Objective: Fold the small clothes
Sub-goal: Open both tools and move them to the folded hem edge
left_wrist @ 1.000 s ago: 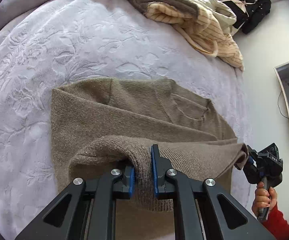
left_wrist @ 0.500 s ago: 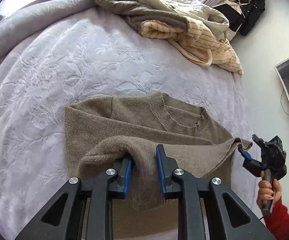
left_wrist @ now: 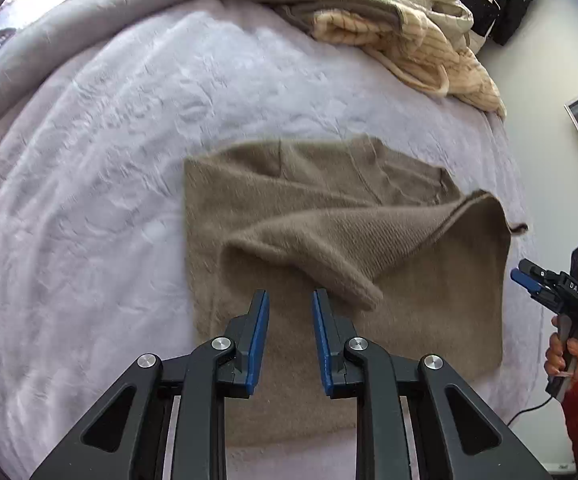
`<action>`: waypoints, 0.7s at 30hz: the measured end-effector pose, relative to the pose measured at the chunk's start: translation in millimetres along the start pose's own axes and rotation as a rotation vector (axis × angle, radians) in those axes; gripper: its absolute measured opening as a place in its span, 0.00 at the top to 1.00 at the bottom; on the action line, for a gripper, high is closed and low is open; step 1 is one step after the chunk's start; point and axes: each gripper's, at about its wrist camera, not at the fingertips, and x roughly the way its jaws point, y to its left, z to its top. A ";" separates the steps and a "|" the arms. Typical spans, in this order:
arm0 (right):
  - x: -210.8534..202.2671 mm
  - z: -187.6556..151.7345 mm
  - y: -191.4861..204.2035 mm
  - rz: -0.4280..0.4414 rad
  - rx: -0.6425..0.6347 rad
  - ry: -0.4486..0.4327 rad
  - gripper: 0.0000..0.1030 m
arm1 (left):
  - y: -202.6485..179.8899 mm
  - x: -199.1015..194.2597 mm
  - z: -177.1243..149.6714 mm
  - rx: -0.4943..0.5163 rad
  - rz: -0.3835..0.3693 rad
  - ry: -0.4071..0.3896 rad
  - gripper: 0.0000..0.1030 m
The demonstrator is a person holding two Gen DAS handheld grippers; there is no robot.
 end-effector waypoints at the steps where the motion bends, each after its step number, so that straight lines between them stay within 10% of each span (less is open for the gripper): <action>1: 3.9 -3.5 3.9 0.018 -0.020 0.026 0.45 | -1.4 9.0 -5.6 0.004 -0.027 0.042 0.77; 7: 41.1 7.9 25.3 0.086 -0.036 0.093 0.61 | -46.1 62.6 -2.3 0.103 -0.102 0.145 0.77; 21: 58.2 63.1 -18.1 0.024 0.248 -0.048 0.59 | -10.8 57.1 85.5 -0.092 0.099 -0.094 0.77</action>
